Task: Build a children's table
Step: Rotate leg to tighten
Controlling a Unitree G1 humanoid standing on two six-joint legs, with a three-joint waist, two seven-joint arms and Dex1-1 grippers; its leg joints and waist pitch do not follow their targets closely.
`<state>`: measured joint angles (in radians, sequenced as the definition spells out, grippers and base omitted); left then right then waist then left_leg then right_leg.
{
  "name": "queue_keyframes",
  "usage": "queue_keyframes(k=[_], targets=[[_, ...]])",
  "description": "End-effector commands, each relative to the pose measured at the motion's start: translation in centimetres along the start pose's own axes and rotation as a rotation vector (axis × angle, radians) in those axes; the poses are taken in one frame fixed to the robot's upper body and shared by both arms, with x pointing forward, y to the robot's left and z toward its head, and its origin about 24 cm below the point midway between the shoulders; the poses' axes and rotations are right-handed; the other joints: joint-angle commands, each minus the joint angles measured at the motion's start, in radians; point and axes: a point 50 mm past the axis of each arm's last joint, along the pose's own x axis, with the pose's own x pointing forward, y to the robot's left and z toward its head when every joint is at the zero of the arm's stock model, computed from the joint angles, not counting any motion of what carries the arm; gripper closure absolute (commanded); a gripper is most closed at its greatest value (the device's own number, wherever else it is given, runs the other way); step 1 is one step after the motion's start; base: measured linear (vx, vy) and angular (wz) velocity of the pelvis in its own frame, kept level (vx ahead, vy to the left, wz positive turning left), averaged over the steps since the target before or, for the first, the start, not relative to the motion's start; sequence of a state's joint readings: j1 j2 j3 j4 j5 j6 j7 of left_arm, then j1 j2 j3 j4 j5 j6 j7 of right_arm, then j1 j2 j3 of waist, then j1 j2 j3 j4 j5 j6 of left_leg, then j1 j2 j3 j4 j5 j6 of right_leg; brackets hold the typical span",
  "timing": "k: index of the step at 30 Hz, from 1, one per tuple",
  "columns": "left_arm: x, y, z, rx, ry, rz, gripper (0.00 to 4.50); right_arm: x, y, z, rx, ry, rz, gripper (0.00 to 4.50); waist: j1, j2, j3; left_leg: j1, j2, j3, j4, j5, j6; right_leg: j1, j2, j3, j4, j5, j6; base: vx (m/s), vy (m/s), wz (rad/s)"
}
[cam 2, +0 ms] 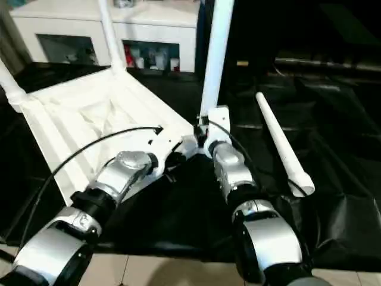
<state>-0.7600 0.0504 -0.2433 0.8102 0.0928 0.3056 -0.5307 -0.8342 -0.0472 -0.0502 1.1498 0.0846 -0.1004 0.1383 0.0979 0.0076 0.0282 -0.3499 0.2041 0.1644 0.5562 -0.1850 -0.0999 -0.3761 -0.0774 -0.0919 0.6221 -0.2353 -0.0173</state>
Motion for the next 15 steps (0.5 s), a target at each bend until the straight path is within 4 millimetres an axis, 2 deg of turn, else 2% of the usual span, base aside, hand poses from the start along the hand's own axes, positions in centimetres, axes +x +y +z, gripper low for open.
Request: queue_keyframes(k=[1,3,5,6,8,13,15], targets=[[-0.4,1.1,0.8,0.015,-0.041,0.039,4.50,-0.7,-0.1,-3.3,0.029,0.140,-0.008,1.39,-0.001,-0.005,-0.039,-0.006,0.028,0.000,-0.057,-0.153,0.057,0.043,-0.076,0.058,-0.090,-0.101,-0.191,0.000,0.000,0.00],[-0.4,1.1,0.8,0.015,-0.041,0.038,4.50,-0.7,-0.2,-3.2,0.028,0.135,-0.008,1.07,-0.001,-0.005,-0.041,-0.007,0.029,0.001,-0.056,-0.144,0.058,0.044,-0.076,0.058,-0.088,-0.087,-0.194,0.000,0.000,0.00],[-0.4,1.1,0.9,0.017,-0.040,0.038,4.50,-0.7,-0.2,-3.1,0.026,0.128,-0.007,0.94,-0.002,-0.005,-0.040,-0.007,0.028,0.002,-0.055,-0.136,0.062,0.043,-0.074,0.058,-0.087,-0.073,-0.197,0.000,0.000,0.00],[-0.4,1.2,0.9,0.017,-0.040,0.038,4.50,-0.6,-0.2,-3.0,0.026,0.126,-0.007,0.87,0.000,-0.006,-0.046,-0.009,0.026,0.004,-0.050,-0.108,0.066,0.046,-0.077,0.060,-0.081,-0.026,-0.206,0.000,0.000,0.00],[-0.4,1.2,0.9,0.019,-0.041,0.036,4.50,-0.6,-0.2,-2.8,0.026,0.116,0.001,0.58,-0.001,-0.007,-0.044,-0.009,0.026,0.004,-0.049,-0.089,0.077,0.045,-0.072,0.057,-0.076,0.015,-0.216,0.000,0.000,0.00],[-0.5,1.3,0.8,0.031,-0.039,0.023,4.50,-0.5,-0.1,-2.2,0.021,0.077,0.054,0.58,-0.002,-0.004,-0.046,-0.012,0.028,0.004,-0.046,-0.071,0.098,0.048,-0.074,0.056,-0.071,0.052,-0.230,0.000,0.000,0.00],[-0.7,1.4,0.7,0.055,-0.041,0.002,4.50,-0.7,-0.2,-1.8,0.000,0.044,0.104,0.58,-0.003,-0.006,-0.047,-0.012,0.026,0.005,-0.042,-0.055,0.116,0.050,-0.073,0.056,-0.067,0.102,-0.241,0.000,0.000,0.00]])
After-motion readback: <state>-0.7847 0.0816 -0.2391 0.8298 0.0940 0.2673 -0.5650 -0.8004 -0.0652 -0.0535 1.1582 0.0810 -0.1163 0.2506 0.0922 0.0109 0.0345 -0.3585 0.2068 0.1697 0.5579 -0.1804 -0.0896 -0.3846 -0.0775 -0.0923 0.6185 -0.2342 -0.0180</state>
